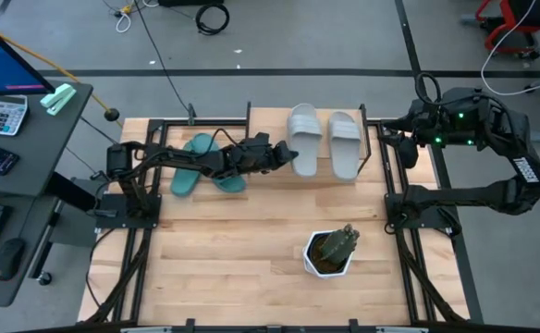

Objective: Pick and place slides into the shelf
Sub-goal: Put the gray slipper on the shelf

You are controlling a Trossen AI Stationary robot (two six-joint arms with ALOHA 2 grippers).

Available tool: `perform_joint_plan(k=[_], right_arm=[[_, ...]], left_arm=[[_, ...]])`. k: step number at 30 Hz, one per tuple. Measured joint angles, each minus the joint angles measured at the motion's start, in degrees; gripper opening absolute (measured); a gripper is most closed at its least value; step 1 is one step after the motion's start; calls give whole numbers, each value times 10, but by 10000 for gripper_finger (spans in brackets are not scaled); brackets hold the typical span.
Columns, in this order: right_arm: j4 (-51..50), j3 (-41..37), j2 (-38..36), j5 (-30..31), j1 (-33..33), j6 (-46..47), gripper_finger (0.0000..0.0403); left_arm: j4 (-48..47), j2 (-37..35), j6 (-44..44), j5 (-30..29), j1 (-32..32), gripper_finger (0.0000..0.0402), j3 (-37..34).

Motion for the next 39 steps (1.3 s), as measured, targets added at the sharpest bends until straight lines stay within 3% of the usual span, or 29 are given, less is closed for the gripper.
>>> perform_joint_plan(k=[11, 21, 39], right_arm=[[0, 0, 0, -11, 0, 2, 220], [-1, 0, 0, -15, 0, 10, 220], [-23, 0, -2, -31, 0, 6, 220]], left_arm=[[0, 0, -13, -22, -17, 54, 25], [-200, 0, -30, -96, -51, 54, 105], [-232, 81, 18, -58, -48, 54, 210]])
